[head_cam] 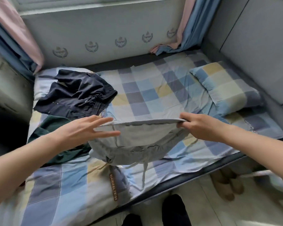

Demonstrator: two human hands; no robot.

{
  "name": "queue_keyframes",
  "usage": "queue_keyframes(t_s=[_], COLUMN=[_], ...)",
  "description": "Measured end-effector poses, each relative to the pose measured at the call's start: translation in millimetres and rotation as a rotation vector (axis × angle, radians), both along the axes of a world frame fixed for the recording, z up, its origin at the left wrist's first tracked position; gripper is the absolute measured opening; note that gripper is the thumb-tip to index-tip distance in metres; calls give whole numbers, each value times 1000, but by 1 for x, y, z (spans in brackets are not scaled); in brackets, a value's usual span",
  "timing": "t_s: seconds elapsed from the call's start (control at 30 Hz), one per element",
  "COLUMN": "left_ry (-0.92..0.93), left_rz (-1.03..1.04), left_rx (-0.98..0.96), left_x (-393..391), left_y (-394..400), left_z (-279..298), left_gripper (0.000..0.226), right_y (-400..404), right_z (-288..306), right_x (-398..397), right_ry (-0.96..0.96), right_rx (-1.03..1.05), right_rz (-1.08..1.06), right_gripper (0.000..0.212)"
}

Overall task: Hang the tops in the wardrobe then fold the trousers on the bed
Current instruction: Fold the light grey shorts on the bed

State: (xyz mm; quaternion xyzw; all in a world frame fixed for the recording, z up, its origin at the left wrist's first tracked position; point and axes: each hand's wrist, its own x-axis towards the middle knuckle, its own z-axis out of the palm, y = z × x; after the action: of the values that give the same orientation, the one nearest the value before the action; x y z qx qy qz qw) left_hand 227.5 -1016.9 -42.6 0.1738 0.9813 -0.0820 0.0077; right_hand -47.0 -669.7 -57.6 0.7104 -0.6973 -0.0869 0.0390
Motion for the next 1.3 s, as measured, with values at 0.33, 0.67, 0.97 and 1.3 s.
queue_keyframes(t_s=[0.33, 0.67, 0.97, 1.3], left_ry=[-228, -71, -23, -214], left_rz=[32, 164, 63, 144], left_rx=[-150, -30, 112, 119], left_x=[-98, -107, -113, -99], left_y=[86, 118, 119, 119], left_z=[-38, -51, -54, -79], left_gripper=[29, 30, 50, 15], right_y=[96, 155, 139, 112], right_z=[-16, -34, -46, -50], right_x=[-124, -204, -218, -226], right_ry=[-98, -104, -184, -83], right_rx=[218, 369, 12, -139], right_rz=[5, -110, -126, -241], right_gripper=[14, 36, 32, 28])
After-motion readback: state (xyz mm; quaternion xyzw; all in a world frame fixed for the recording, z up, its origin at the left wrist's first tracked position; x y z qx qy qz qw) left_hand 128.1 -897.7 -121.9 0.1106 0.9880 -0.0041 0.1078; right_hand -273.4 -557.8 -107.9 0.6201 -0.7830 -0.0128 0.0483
